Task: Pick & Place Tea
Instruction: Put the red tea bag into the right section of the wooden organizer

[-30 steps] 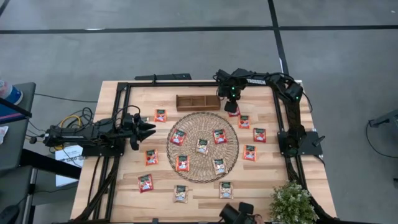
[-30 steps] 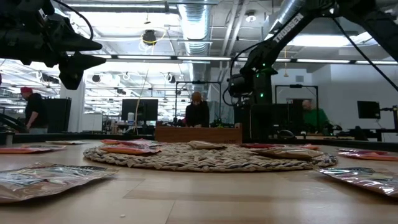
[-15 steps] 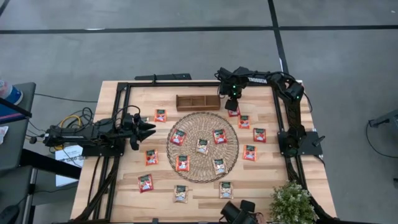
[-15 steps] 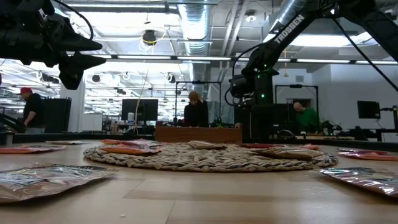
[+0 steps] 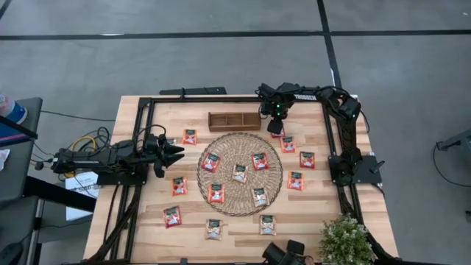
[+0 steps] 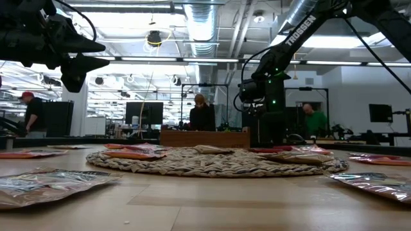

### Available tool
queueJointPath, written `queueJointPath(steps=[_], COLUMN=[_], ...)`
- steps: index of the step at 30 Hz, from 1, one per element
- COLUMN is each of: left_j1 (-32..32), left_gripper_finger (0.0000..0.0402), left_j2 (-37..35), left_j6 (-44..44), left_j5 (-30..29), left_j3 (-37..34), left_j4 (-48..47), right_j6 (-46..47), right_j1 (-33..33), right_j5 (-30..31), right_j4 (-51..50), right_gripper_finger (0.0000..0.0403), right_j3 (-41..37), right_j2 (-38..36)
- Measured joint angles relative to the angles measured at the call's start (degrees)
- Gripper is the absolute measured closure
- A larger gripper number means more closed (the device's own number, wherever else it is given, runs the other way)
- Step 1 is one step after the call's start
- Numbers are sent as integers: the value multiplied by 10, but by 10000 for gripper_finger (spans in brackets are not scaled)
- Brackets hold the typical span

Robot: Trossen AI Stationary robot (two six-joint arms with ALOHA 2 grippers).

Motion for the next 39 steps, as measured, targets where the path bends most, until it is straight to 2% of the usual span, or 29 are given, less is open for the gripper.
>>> queueJointPath(steps=[10,30,39], left_j1=[0,0,0], left_gripper_finger=[247,247,247], left_j2=[0,0,0], left_j6=[0,0,0], left_j5=[0,0,0], left_j3=[0,0,0], left_j4=[0,0,0], right_j6=[47,104,127], right_j1=[-5,-9,-10], right_j5=[0,3,1], right_j4=[6,4,2], right_gripper_finger=[242,397,401], right_j3=[-1,-2,0], right_j2=[0,2,2])
